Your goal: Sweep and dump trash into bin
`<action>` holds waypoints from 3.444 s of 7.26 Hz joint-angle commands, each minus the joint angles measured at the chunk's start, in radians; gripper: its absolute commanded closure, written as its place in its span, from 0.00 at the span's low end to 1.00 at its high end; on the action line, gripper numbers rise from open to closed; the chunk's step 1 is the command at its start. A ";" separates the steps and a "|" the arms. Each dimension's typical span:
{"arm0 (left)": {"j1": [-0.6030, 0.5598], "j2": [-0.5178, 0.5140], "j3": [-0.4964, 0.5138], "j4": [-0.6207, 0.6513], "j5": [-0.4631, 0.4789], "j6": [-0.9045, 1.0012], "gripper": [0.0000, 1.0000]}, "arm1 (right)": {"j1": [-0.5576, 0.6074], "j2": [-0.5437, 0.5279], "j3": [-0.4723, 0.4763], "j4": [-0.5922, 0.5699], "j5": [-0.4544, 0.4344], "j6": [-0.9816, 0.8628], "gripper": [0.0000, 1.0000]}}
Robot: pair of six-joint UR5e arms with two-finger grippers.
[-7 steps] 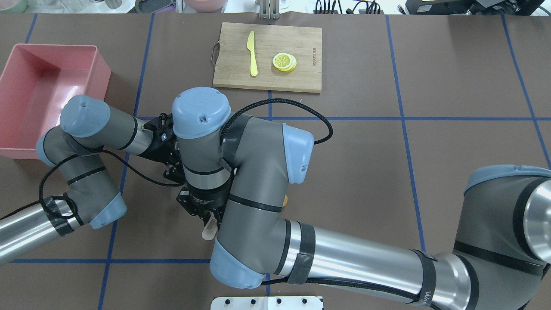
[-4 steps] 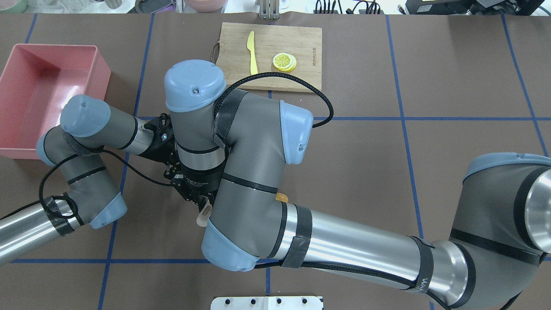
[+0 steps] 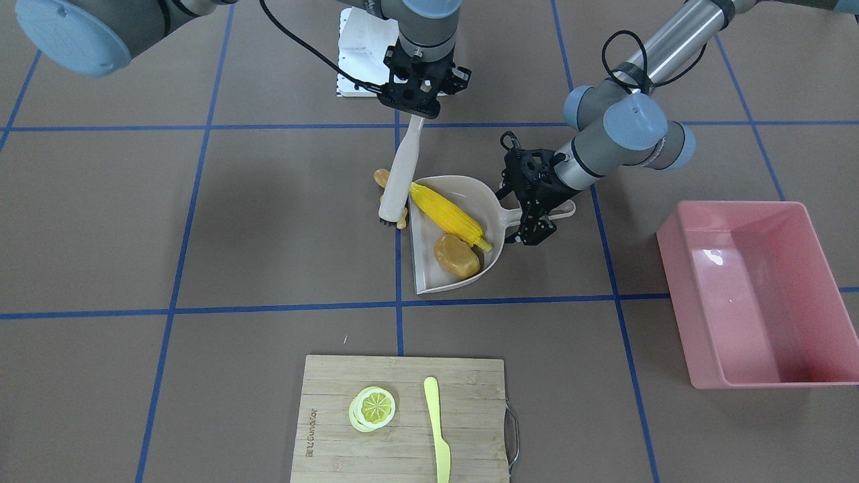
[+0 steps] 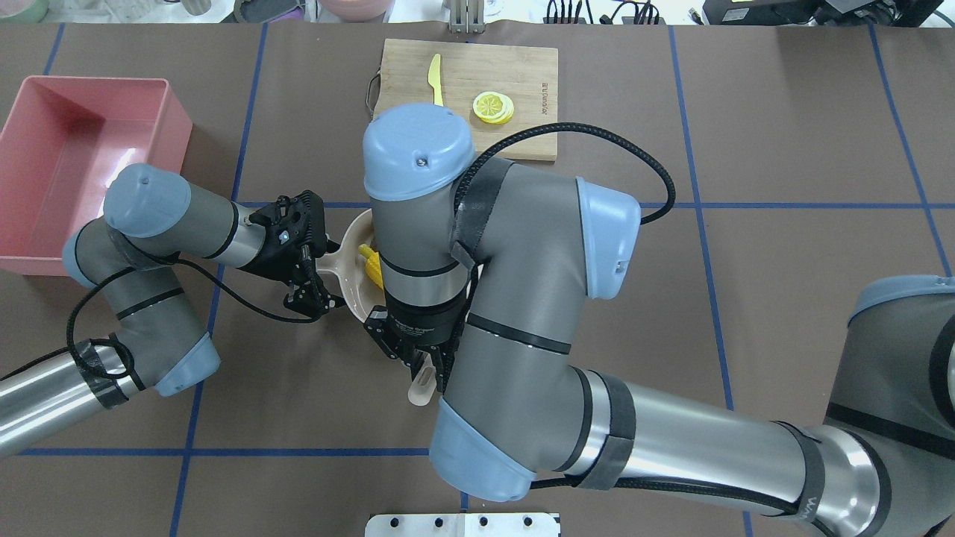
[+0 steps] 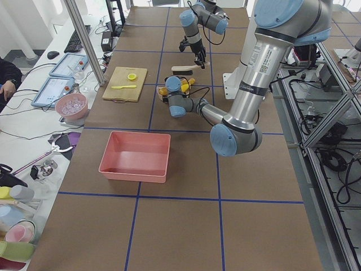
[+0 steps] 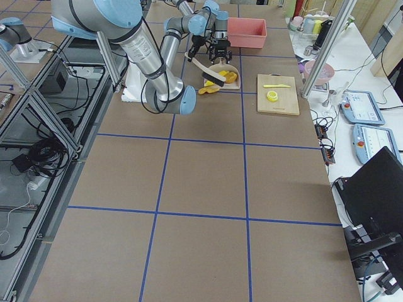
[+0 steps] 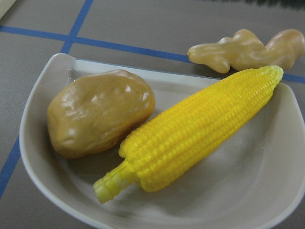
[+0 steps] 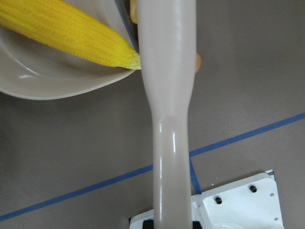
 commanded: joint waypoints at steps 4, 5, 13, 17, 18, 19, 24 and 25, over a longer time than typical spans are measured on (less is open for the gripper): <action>0.000 0.001 -0.010 -0.013 -0.009 -0.007 0.05 | -0.150 -0.229 0.185 -0.015 -0.005 0.010 1.00; 0.002 0.000 -0.011 -0.015 -0.011 -0.007 0.09 | -0.152 -0.221 0.175 -0.014 -0.019 0.007 1.00; 0.004 0.003 -0.010 -0.014 -0.003 0.005 0.19 | -0.061 0.099 -0.225 0.078 0.002 -0.013 1.00; 0.004 0.003 -0.010 -0.014 -0.003 0.005 0.19 | -0.047 0.199 -0.329 0.075 0.001 -0.042 1.00; 0.004 0.003 -0.011 -0.015 -0.006 0.005 0.20 | -0.036 0.217 -0.328 0.062 0.013 -0.042 1.00; 0.004 0.003 -0.011 -0.017 -0.006 0.005 0.23 | -0.027 0.222 -0.313 0.020 0.012 -0.044 1.00; 0.004 0.011 -0.030 -0.017 -0.008 0.007 0.50 | -0.005 -0.046 0.041 -0.139 -0.060 -0.192 1.00; 0.004 0.011 -0.033 -0.017 -0.006 0.007 0.53 | -0.008 -0.049 0.042 -0.140 -0.077 -0.197 1.00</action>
